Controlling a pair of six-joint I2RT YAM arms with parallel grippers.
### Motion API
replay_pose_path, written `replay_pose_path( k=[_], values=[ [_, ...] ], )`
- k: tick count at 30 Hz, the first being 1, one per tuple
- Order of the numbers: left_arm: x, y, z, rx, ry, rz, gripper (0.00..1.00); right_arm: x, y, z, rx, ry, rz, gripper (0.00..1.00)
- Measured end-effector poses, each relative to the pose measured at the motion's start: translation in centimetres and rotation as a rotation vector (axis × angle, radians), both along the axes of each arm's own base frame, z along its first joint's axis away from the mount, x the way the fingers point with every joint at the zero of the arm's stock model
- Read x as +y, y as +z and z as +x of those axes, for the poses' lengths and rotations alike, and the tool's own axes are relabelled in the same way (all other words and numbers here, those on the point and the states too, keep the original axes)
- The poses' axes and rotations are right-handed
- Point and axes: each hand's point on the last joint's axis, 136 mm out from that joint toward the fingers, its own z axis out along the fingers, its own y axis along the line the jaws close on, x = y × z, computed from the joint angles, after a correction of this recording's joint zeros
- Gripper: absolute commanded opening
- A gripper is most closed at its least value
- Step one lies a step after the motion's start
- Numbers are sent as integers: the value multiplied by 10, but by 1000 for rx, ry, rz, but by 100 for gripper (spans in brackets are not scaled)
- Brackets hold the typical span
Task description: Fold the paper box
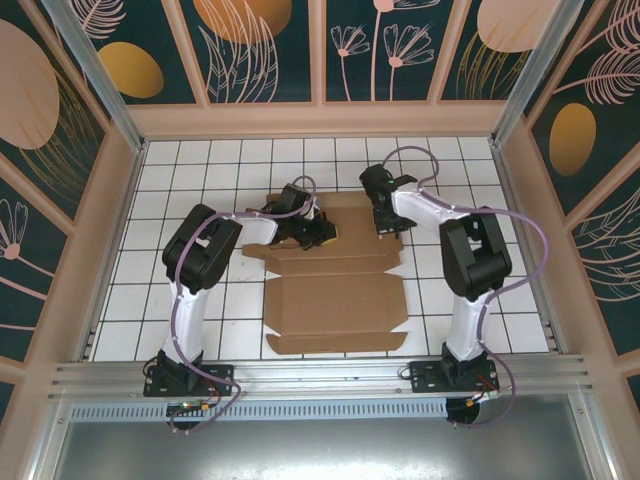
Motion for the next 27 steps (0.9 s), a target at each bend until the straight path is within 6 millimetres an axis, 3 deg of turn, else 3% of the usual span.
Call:
replay_pose_path(
  k=[3, 6, 11, 13, 14, 18, 21, 24, 27],
  values=[
    [1, 0, 1, -4, -1, 8, 0, 1, -19, 5, 8, 17, -119, 0],
    [1, 0, 2, -7, -2, 14, 0, 2, -21, 10, -14, 30, -211, 6],
    [3, -1, 2, -4, -6, 24, 0, -4, -10, 19, -51, -2, -188, 36],
    [5, -1, 2, -4, -8, 26, 0, -7, 6, 24, -89, -19, -143, 54],
    [5, -1, 2, -5, -8, 27, 0, -9, 19, 26, -118, -28, -110, 58],
    [8, -1, 3, -5, -13, 35, 0, -13, 85, 27, -268, -55, 87, 57],
    [10, 1, 4, -7, -23, 49, 0, -3, 118, 10, -343, -12, 280, 56],
    [11, 1, 4, -8, -33, 62, 0, 18, 111, -18, -307, 60, 451, 58],
    [13, 0, 4, -4, -40, 72, 0, 32, 72, -42, -179, 83, 557, 59]
  ],
)
